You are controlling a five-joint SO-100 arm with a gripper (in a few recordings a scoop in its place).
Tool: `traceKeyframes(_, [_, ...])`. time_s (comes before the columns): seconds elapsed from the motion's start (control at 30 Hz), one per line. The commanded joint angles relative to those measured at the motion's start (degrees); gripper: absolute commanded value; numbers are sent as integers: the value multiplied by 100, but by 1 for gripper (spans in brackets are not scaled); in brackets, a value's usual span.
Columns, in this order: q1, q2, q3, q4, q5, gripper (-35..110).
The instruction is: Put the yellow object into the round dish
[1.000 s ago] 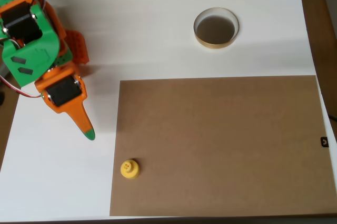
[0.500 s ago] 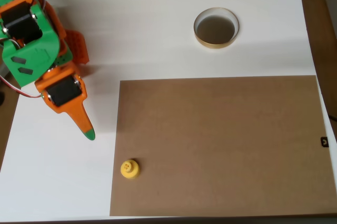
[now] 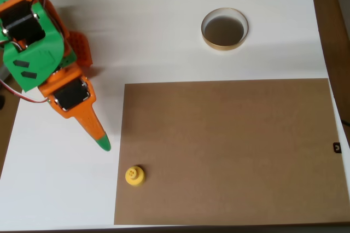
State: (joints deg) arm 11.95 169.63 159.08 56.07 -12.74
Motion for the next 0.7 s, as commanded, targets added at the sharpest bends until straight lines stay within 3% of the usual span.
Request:
traceKeyframes(0.0, [70, -800, -923, -211, -70, 22])
traceKeyframes(0.67, [-185, -3234, -2514, -299, -35, 31])
